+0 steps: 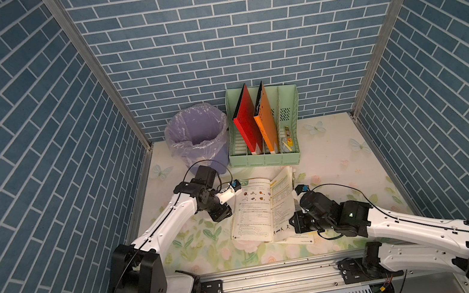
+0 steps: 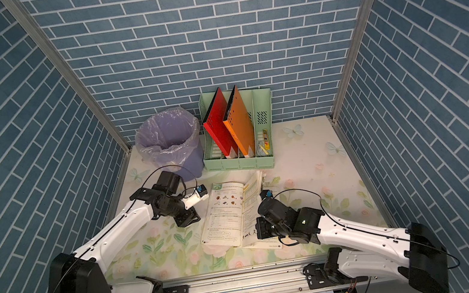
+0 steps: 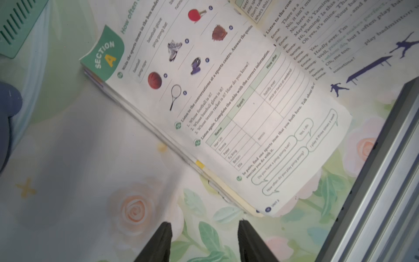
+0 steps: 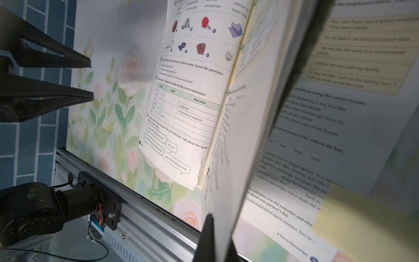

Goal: Peel off the used sticky note
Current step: Turn the page of the book at the center of the board.

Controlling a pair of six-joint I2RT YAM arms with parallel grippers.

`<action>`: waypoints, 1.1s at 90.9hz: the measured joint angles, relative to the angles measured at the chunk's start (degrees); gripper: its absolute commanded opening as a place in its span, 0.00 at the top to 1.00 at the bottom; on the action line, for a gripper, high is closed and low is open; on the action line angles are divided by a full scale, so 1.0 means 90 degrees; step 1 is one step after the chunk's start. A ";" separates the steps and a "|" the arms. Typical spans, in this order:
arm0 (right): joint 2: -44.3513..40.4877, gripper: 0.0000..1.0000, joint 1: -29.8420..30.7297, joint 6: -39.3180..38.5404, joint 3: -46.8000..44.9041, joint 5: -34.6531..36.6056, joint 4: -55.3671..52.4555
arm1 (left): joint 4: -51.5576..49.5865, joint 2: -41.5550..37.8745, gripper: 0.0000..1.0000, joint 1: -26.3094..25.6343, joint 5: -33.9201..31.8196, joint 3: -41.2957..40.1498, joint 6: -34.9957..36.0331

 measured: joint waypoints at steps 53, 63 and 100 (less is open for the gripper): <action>0.3684 1.00 0.0529 -0.2246 0.3354 0.0639 -0.1872 | -0.0712 -0.0355 0.48 0.1630 0.0566 0.0070 0.0508; 0.4306 1.00 0.0721 -0.2599 0.3961 0.0597 -0.1800 | -0.0743 -0.0393 0.48 0.1729 0.0585 0.0070 0.0583; 0.5821 0.46 0.1401 -0.3563 0.5098 0.0083 -0.1076 | -0.0789 -0.0508 0.48 0.1851 0.0605 0.0066 0.0675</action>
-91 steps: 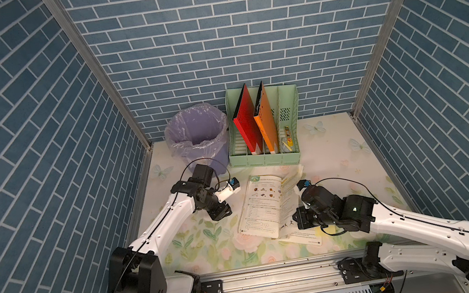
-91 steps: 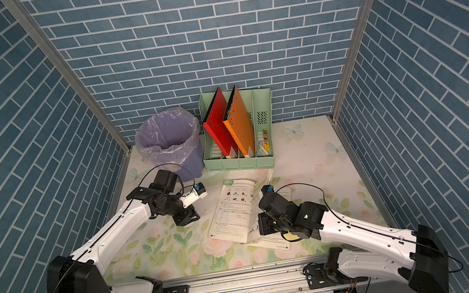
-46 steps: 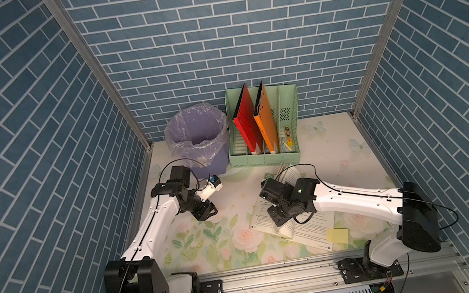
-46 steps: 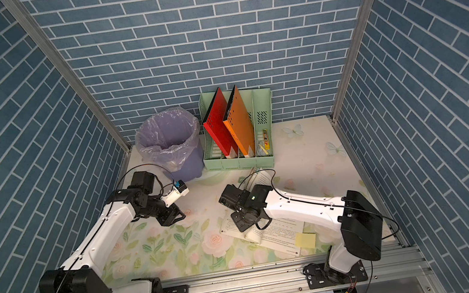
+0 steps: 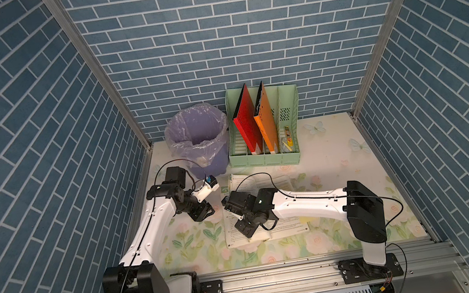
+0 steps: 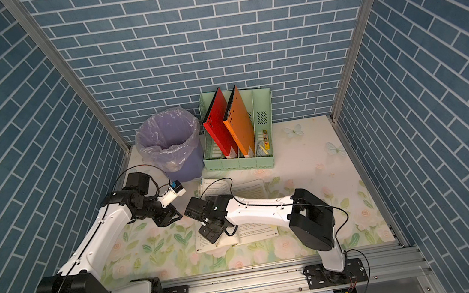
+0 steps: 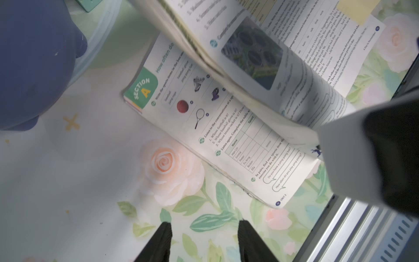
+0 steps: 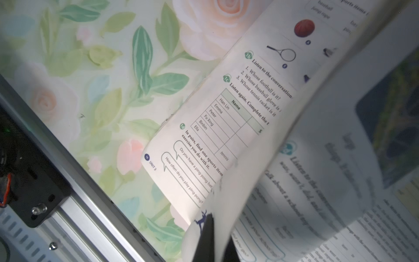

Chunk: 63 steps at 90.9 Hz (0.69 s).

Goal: Peel off the used sticky note
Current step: Turn the page of the book at the center of the board.

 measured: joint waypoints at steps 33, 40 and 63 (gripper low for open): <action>-0.0537 0.20 0.0041 0.0517 -0.0918 -0.0726 0.2035 | 0.0041 0.0163 0.48 0.0000 0.0107 0.0279 -0.0129; -0.0857 0.21 -0.0022 0.0709 -0.1309 -0.0930 0.2472 | 0.0053 0.0204 0.49 -0.0010 0.0158 0.0474 -0.0197; -0.2839 0.23 -0.0855 0.1343 -0.2883 -0.1195 0.3368 | 0.0427 0.0376 0.49 -0.0736 0.0194 0.0850 -0.0726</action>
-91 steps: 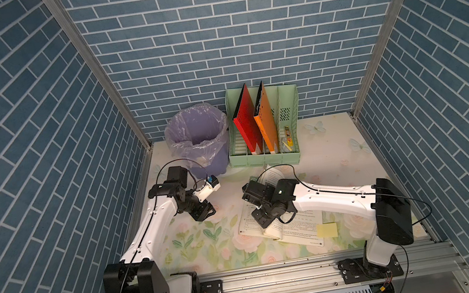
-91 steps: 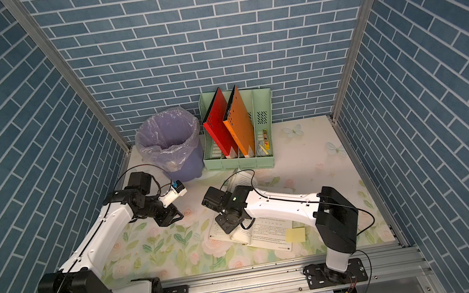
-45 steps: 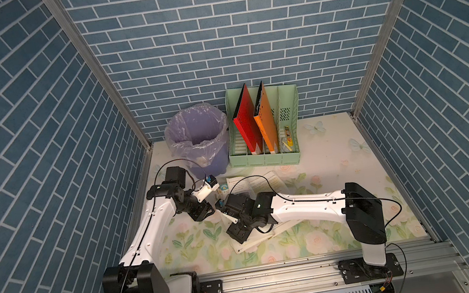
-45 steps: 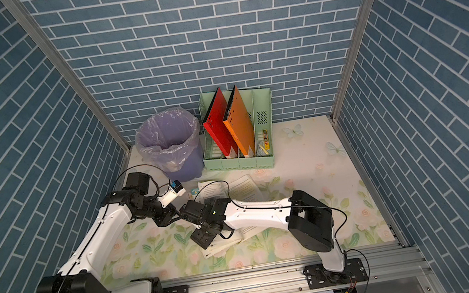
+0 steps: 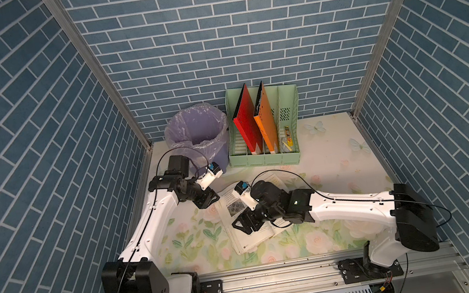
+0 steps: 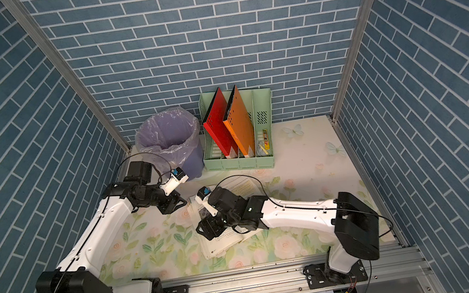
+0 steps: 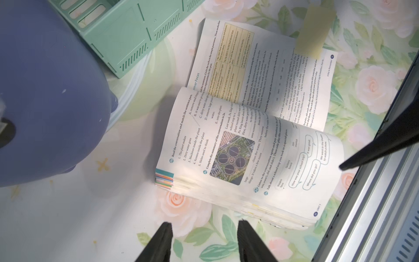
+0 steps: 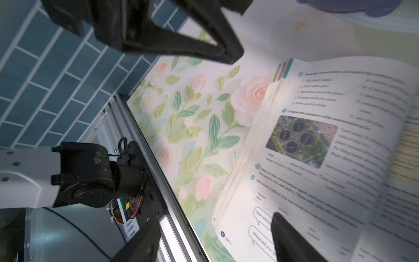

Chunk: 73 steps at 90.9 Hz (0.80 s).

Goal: Peel off the used sticky note
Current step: Adjust the book at the center of the board.

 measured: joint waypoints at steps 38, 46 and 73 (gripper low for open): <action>-0.2985 0.26 -0.3580 0.0673 -0.2506 0.0488 -0.1239 | 0.1508 0.1814 0.50 -0.2824 -0.0532 0.0561 -0.1253; -0.3028 0.27 -0.3959 0.0758 -0.2914 0.0503 -0.1338 | 0.1734 0.2263 0.50 -0.3315 -0.0678 0.0765 -0.1343; -0.2504 0.34 -0.4299 0.0777 -0.3439 0.0216 -0.1120 | 0.1962 0.2987 0.51 -0.4211 -0.1190 0.0588 -0.1239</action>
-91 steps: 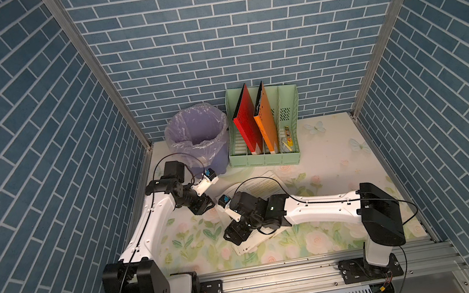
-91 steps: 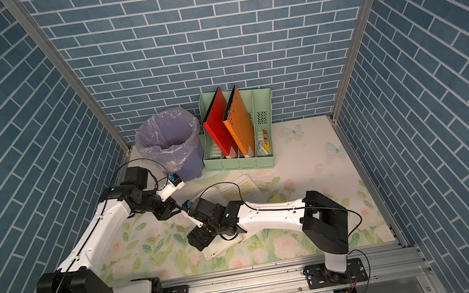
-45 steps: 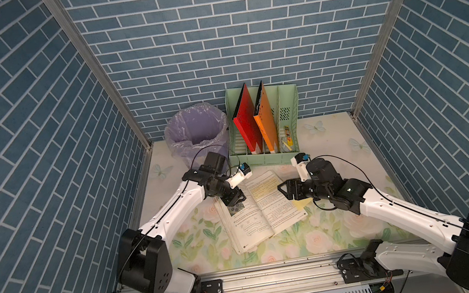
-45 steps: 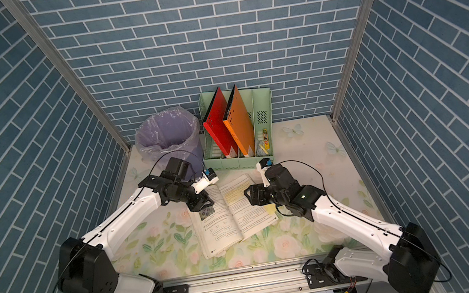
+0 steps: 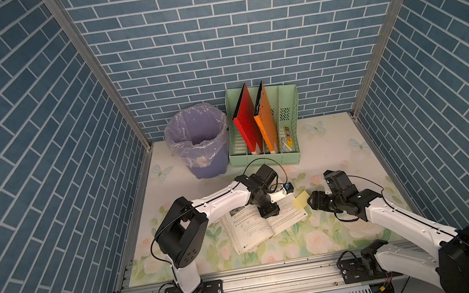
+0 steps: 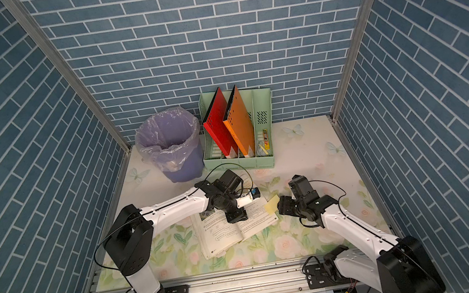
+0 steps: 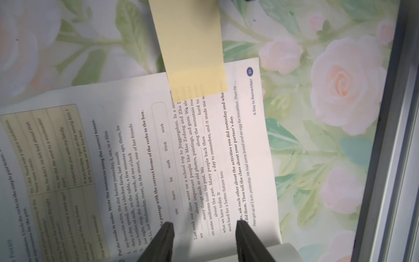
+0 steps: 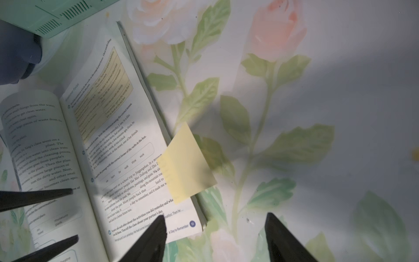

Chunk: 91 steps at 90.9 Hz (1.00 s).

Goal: Peel off the used sticky note
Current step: Adjust the book at the center of the board, then tear off the note from the book.

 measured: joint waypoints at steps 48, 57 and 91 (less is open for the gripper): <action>0.0925 0.34 0.0172 -0.0248 0.0032 -0.1404 0.0894 | -0.0474 -0.0964 0.52 0.0165 -0.0986 -0.1304 0.0675; 0.0767 0.32 0.0454 -0.0279 -0.0095 -0.1666 0.1064 | -0.0534 -0.1020 0.51 0.0204 -0.0998 -0.1158 0.0646; 0.0347 0.43 0.0678 -0.0221 -0.0678 -0.1875 0.1326 | -0.0352 0.0272 0.51 0.0189 -0.0440 0.0486 0.0231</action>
